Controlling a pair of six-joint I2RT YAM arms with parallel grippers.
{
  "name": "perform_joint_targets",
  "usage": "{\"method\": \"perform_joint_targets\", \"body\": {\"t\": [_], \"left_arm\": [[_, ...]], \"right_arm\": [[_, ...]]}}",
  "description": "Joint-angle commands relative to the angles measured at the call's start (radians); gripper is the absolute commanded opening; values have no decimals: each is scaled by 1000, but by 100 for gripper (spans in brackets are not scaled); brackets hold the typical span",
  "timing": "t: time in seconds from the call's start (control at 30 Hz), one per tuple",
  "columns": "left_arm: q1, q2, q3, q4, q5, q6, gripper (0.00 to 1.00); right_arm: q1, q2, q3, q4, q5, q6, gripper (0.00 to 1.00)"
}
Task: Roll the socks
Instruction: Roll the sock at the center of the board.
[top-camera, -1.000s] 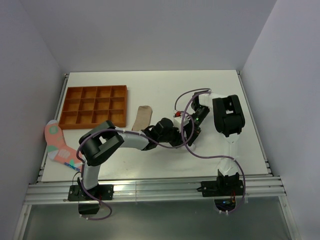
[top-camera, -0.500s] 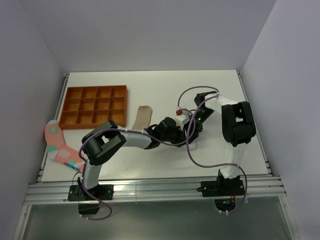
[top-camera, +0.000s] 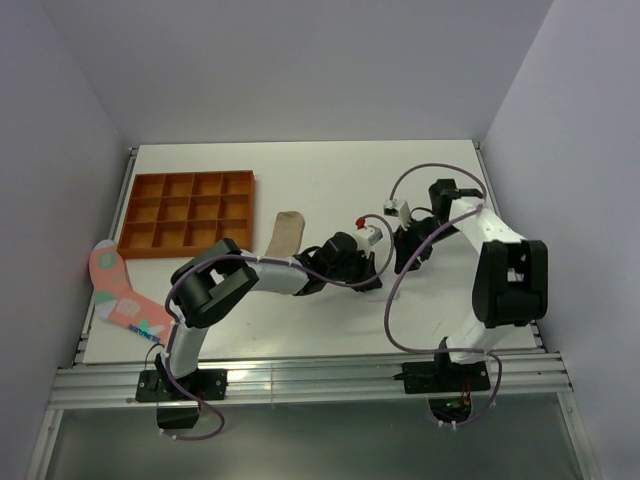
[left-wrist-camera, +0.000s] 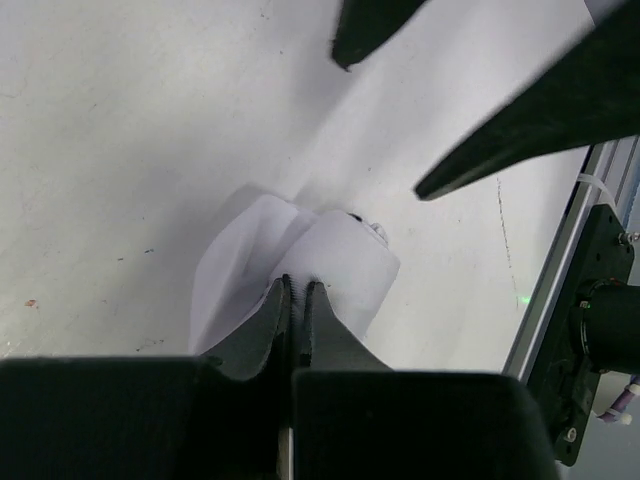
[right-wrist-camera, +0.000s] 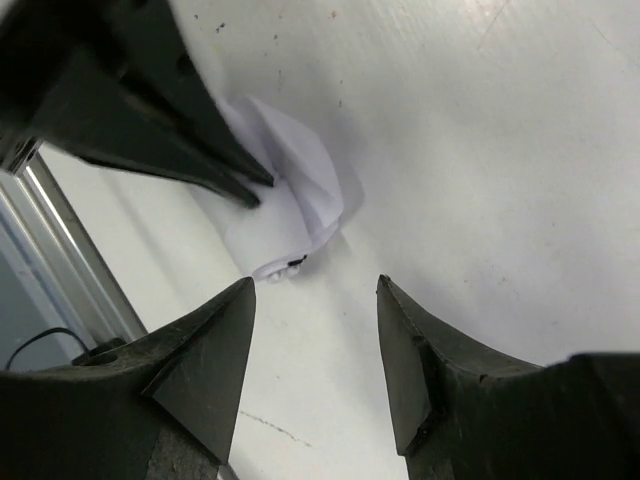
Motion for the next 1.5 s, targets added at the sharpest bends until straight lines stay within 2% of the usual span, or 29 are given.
{"method": "perform_joint_targets", "body": {"t": [0.0, 0.2, 0.37, 0.53, 0.7, 0.73, 1.1, 1.47], "left_arm": [[-10, 88, -40, -259, 39, -15, 0], [12, 70, -51, -274, 80, -32, 0], [16, 65, -57, -283, 99, -39, 0], [18, 83, -37, -313, 122, -46, 0], [19, 114, 6, -372, 149, -46, 0], [21, 119, 24, -424, 154, -43, 0], [64, 166, 92, -567, 266, -58, 0], [90, 209, 179, -699, 327, -56, 0]], "right_arm": [[-7, -124, -76, 46, -9, -76, 59], [-35, -207, -193, 162, 41, -49, 58], [-64, -172, -171, 264, 127, 103, 56], [-136, -166, -164, 224, 74, 25, 56], [-136, -291, -259, 239, 58, -73, 56], [-133, -308, -283, 233, 58, -114, 56], [-58, -489, -437, 201, 17, -350, 57], [150, -630, -523, 233, 24, -329, 60]]}}
